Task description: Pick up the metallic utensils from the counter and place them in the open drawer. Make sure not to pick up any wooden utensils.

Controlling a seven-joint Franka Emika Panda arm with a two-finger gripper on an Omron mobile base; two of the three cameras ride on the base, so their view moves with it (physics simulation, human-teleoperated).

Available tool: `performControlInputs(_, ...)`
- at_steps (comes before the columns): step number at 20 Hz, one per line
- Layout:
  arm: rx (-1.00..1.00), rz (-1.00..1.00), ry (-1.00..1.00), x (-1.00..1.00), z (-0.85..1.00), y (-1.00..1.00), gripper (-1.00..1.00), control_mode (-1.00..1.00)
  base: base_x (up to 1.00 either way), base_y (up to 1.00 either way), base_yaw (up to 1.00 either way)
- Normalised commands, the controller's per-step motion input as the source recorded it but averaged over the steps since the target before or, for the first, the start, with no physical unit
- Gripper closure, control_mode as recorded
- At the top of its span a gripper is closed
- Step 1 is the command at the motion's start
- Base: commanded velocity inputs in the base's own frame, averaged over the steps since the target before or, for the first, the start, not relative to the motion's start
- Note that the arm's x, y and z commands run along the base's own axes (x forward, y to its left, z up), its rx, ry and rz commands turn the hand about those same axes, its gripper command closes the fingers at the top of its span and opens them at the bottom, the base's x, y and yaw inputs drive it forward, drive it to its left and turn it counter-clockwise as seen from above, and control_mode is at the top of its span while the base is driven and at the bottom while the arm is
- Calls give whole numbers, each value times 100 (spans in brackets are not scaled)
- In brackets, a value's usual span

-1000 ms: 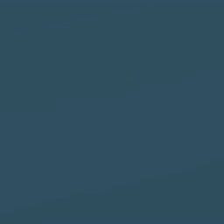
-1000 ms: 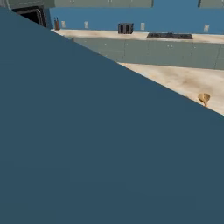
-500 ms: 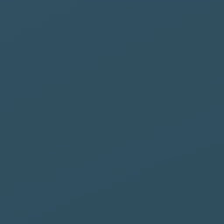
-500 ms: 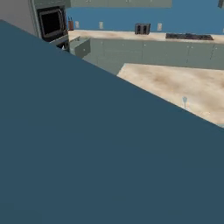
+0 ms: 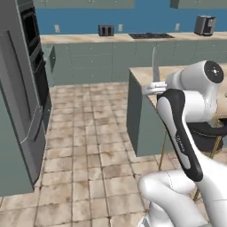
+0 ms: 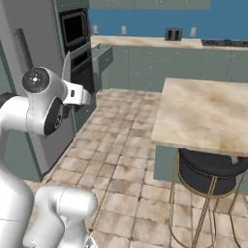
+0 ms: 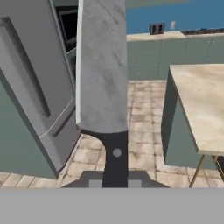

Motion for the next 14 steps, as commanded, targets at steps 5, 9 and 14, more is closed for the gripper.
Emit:
performControlInputs(5, 0, 0, 0, 0, 0, 0, 100, 100, 100, 100, -12)
performControlInputs(9, 0, 0, 0, 0, 0, 0, 100, 100, 100, 92, -16)
performControlInputs(14, 0, 0, 0, 0, 0, 0, 100, 100, 100, 14, -7)
